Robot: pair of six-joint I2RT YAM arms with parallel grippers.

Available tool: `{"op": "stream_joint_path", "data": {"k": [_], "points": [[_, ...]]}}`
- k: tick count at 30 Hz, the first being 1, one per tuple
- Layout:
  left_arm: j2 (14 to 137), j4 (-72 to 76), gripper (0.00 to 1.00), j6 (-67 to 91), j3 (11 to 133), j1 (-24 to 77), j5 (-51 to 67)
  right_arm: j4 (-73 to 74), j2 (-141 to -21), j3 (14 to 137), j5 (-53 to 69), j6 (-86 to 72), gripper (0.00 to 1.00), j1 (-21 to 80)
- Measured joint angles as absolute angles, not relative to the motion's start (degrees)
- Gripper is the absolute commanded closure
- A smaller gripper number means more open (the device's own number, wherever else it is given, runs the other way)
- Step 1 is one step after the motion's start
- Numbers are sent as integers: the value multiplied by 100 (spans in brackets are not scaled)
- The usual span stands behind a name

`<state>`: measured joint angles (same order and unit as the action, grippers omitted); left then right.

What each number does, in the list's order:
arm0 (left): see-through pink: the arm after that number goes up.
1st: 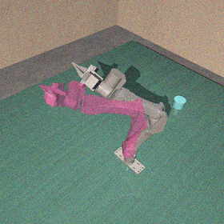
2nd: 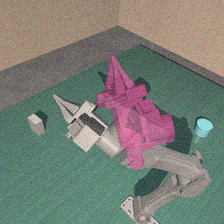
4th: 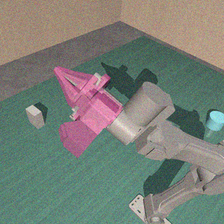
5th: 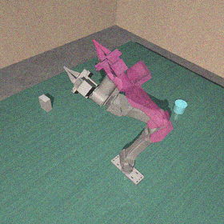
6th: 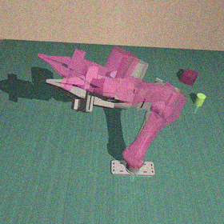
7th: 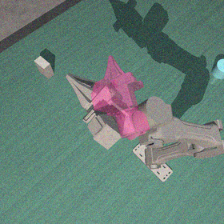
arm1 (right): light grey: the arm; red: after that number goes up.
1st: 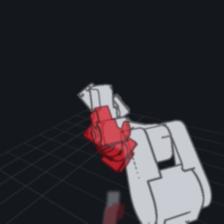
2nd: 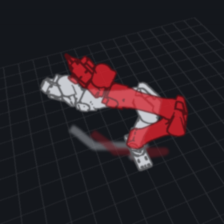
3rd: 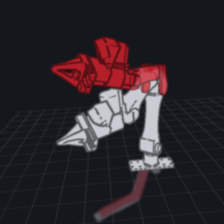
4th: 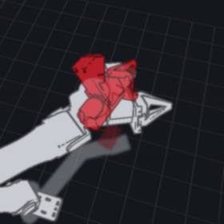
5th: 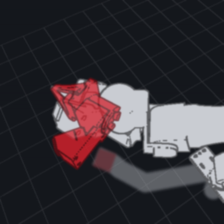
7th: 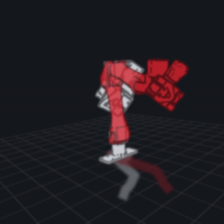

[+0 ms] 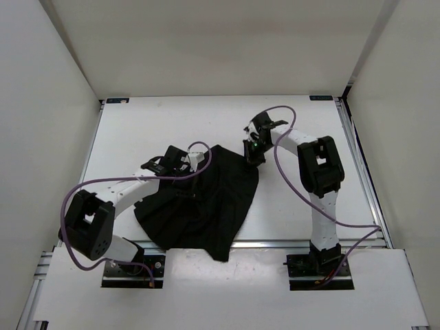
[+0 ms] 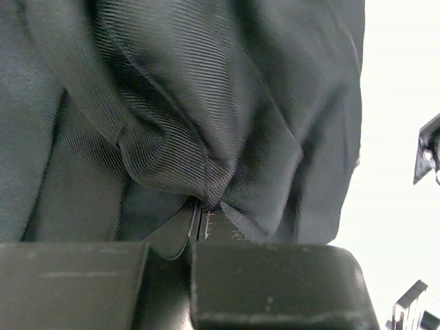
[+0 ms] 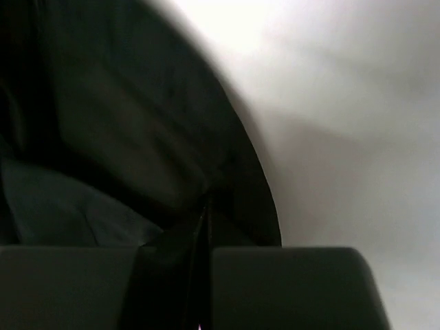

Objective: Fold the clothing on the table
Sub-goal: Flatten the skirt out

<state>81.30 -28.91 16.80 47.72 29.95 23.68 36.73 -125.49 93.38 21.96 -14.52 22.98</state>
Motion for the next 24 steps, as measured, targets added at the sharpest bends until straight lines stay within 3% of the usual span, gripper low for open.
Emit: {"op": "stream_joint_path", "data": {"k": [5,10,11,12,14,15,16,17,19,24], "points": [[8976,-2862,100,1599,5312,2727,2252,4167,-11568,8082,2412,-1317,100,2515],[10768,-2995,100,1389,7365,2707,1925,4915,-10138,7664,2792,-1011,100,3074],[11233,-3194,100,1393,8066,2714,1929,4954,-9795,7612,2941,-976,94,3216],[11673,-3194,96,1406,8718,2729,1942,4993,-9474,7546,3107,-954,84,3345],[12427,-3133,79,1470,9898,2764,1959,5015,-8965,7373,3389,-996,75,3413],[12711,-3155,73,1498,10422,2792,1957,5011,-8744,7264,3483,-1039,73,3343],[12956,-3155,60,1529,10910,2823,1949,5006,-8584,7164,3551,-1081,72,3225],[13091,-3070,53,1601,11260,2858,1946,5009,-8460,7065,3586,-1135,71,3046],[13023,-3050,46,1699,11454,2904,2012,4989,-8342,6947,3511,-1262,70,2628],[12189,-3033,45,1726,10868,2952,2078,4779,-8215,6746,3015,-1485,69,1916]]}}
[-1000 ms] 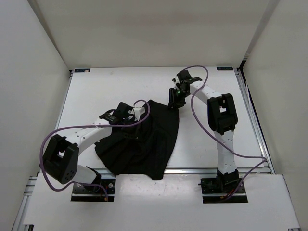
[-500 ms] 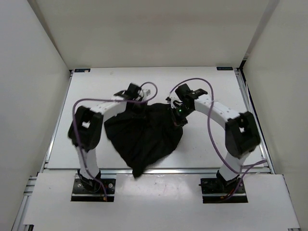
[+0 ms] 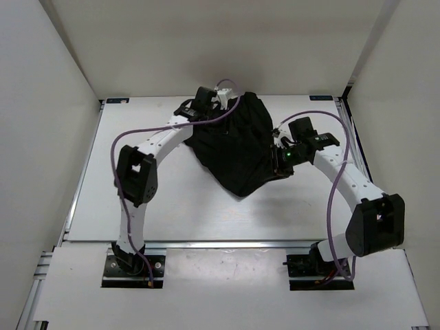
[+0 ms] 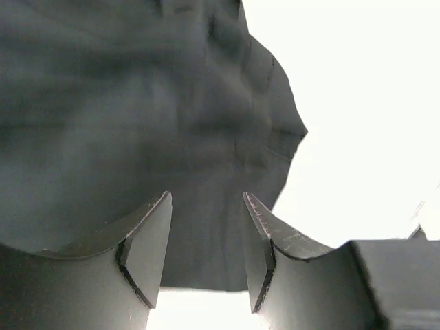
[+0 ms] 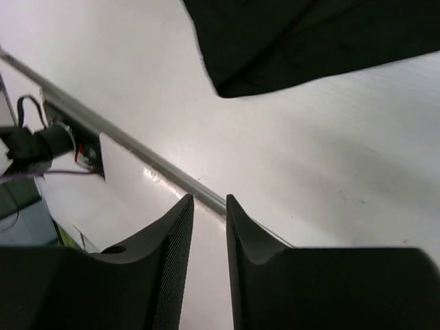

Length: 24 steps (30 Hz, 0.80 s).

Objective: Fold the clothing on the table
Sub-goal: Flatten the skirt out

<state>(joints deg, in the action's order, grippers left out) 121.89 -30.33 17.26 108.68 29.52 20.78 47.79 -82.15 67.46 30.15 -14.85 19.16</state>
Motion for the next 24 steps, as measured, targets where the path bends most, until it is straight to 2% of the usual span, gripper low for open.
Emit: {"op": "stream_joint_path", "data": {"k": [4,8,12,15,20,24], "points": [[11063,-2886,46,1761,9351,2936,2167,4464,-8211,6547,2655,-1647,58,1658],[10350,-2646,45,1879,8012,2991,2176,4191,-8466,6528,2073,-1658,57,1472],[10359,-2351,45,2163,7214,3304,2126,4104,-9150,6794,1448,-1688,58,1267],[10678,-2263,47,2324,7310,3614,2091,3907,-9483,6823,1155,-1756,64,1175],[11365,-2213,51,2414,8431,3990,2012,3511,-9933,6851,952,-1870,81,1190],[11417,-2176,53,2497,8890,3997,2001,3299,-10541,6989,919,-1984,81,1269]]}}
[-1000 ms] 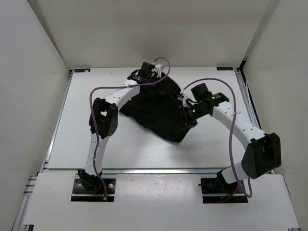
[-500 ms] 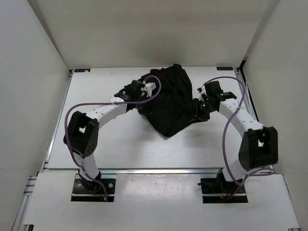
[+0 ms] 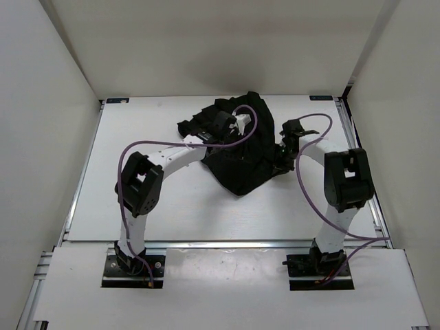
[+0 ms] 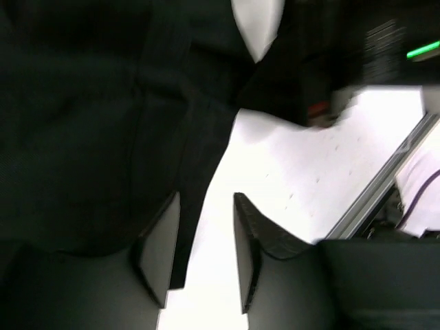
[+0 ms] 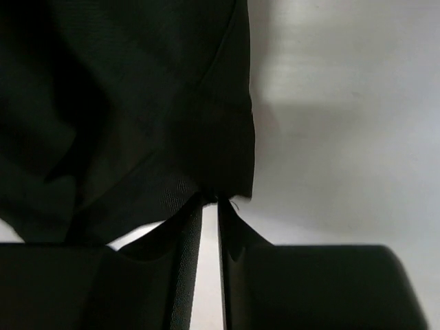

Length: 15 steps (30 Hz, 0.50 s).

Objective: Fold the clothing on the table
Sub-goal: Flatten the skirt out

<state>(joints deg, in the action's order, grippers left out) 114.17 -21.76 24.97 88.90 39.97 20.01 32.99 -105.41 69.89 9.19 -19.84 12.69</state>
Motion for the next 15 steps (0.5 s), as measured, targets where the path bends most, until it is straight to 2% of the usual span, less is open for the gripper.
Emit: {"op": "stream_joint_path", "data": {"k": [3,7,9,13,15], "points": [[11424,-2088,57,2534,9041,3975,1986,3216,-10827,7011,952,-2080,86,1332],[11646,-2018,68,2576,9225,3962,1946,2976,-10844,7022,985,-2244,98,1417],[11874,-2051,72,2554,9393,3994,1857,3004,-10936,7148,1026,-2329,99,1441],[12337,-2196,73,2373,9806,4132,1594,3015,-11080,7334,1070,-2383,100,1470],[12440,-2290,76,2257,9865,4244,1437,3015,-11078,7334,1066,-2388,100,1485]]}}
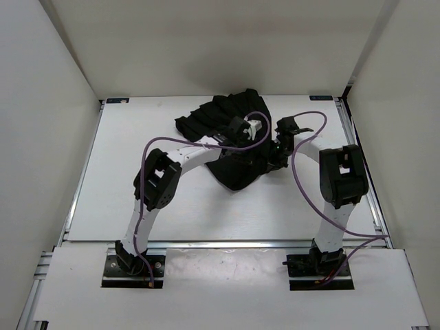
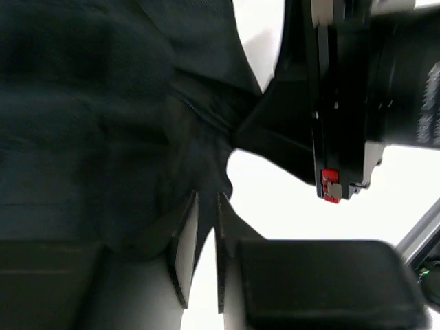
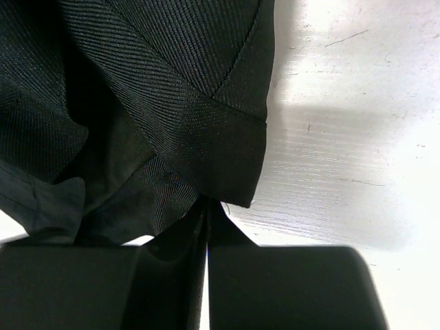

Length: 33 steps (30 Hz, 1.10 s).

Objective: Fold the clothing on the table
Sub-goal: Flatten the skirt out

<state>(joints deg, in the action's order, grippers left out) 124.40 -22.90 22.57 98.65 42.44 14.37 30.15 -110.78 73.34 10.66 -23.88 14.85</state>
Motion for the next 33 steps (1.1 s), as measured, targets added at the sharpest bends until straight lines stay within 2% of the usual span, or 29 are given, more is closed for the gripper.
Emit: {"op": "stream_joint_path", "data": {"k": [9,13,21,28,33], "points": [[12884,-2342,83,2137,9955,4657,899,3028,-11048,7255,1111,-2390,100,1474],[13308,-2445,82,2097,10444,4703,370,3214,-11026,7124,1133,-2357,100,1466],[13502,-2733,84,1970,11085,4106,-301,3417,-10938,7028,1122,-2257,100,1437],[13404,-2705,84,1931,10748,3817,-364,3489,-10836,7087,1090,-2263,100,1363],[13176,-2543,84,1953,10261,4112,-314,3435,-11013,7876,1339,-2394,100,1372]]}}
